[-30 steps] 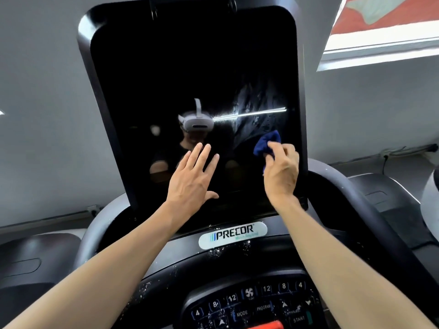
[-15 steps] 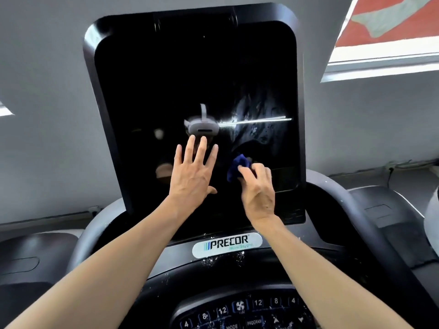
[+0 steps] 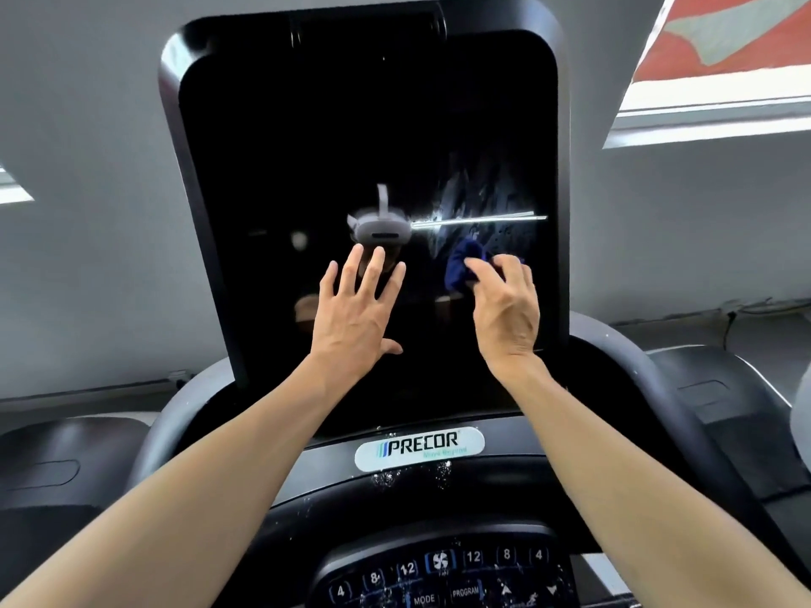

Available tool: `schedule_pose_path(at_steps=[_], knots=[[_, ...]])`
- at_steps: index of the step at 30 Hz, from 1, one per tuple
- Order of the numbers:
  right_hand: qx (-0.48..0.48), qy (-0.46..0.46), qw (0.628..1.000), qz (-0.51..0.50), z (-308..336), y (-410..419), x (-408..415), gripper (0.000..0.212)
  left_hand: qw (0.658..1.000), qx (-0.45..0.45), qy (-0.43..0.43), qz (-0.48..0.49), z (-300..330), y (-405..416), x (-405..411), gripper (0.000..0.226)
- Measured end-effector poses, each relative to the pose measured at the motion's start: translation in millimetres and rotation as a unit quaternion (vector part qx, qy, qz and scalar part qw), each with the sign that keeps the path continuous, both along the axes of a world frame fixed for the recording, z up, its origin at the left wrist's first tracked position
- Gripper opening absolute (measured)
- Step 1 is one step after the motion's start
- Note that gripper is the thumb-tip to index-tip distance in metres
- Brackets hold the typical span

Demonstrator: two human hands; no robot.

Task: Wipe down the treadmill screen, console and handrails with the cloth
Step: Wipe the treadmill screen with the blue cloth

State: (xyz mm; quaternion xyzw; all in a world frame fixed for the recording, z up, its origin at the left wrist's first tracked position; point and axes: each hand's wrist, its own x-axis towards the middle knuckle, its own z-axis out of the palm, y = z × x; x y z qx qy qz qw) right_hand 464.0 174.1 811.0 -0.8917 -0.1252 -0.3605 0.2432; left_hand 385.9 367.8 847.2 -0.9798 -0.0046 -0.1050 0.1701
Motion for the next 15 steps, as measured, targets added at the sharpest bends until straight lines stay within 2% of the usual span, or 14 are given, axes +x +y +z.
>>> schedule_pose_path(at_steps=[2, 6, 9, 12, 15], knots=[[0.036, 0.011, 0.999, -0.021, -12.1, -1.2, -11.7, 0.034, 1.000, -0.003, -0.002, 0.002, -0.7, -0.1, 0.3, 0.125], [-0.062, -0.024, 0.993, 0.095, -13.7, 23.3, -26.2, 0.034, 1.000, -0.010, -0.002, 0.000, -0.8, 1.5, 1.3, 0.125], [-0.005, 0.012, 0.999, 0.037, 29.8, 16.2, 8.9, 0.035, 1.000, -0.006, -0.003, -0.002, -0.9, 2.5, 1.9, 0.125], [0.061, 0.031, 0.997, -0.025, 30.1, 6.6, 9.0, 0.037, 1.000, -0.005, -0.005, -0.003, -2.7, 2.7, 0.7, 0.125], [-0.015, 0.017, 0.999, 0.042, 5.2, 24.2, -20.3, 0.033, 1.000, -0.008, -0.004, -0.003, -2.8, 3.7, 0.9, 0.124]])
